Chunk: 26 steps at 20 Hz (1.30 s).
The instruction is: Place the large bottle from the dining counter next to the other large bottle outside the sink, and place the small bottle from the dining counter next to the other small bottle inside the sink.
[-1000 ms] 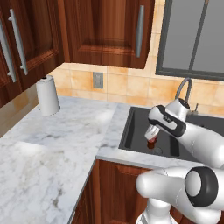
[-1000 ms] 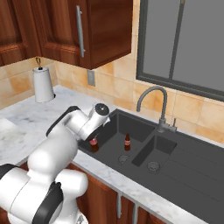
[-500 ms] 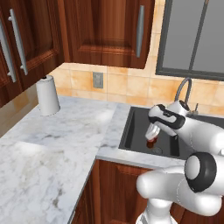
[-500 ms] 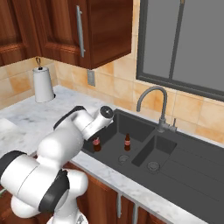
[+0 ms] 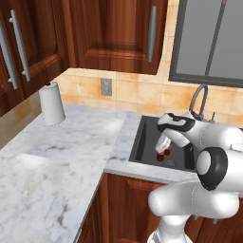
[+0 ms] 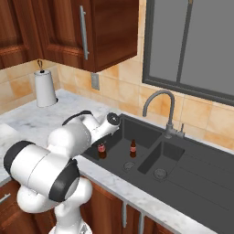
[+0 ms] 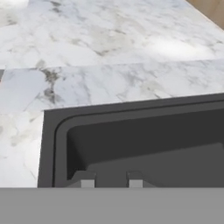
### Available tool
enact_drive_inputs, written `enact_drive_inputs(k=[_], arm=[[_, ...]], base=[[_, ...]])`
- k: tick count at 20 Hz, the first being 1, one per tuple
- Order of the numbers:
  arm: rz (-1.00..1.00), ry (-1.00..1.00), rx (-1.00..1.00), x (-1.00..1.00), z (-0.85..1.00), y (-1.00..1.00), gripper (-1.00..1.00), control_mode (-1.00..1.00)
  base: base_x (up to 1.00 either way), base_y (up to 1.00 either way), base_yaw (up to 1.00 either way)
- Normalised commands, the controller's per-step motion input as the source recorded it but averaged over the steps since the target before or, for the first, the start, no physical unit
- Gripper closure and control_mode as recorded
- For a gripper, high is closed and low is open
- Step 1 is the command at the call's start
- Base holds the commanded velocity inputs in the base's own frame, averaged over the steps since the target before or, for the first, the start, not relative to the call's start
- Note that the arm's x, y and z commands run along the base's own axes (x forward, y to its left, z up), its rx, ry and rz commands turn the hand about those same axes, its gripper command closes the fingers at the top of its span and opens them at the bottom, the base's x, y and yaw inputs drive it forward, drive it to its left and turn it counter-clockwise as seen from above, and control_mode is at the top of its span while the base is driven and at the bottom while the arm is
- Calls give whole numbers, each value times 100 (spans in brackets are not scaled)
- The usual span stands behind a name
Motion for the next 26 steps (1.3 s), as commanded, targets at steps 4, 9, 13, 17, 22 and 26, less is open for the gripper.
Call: enact_drive_inputs(k=[4, 9, 13, 17, 22, 26], arm=[[1, 1, 0, 15, -17, 0, 100, -100], [3, 0, 0, 7, -20, -12, 100, -100], [4, 0, 1, 0, -22, -21, 100, -100], [4, -1, 3, 3, -19, -9, 100, -100], [3, -1, 5, 16, -17, -1, 100, -100], [3, -1, 5, 19, -16, -2, 100, -100]], base=[[0, 0, 0], [0, 0, 0], [0, 0, 0], [0, 0, 0], [0, 0, 0], [0, 0, 0]])
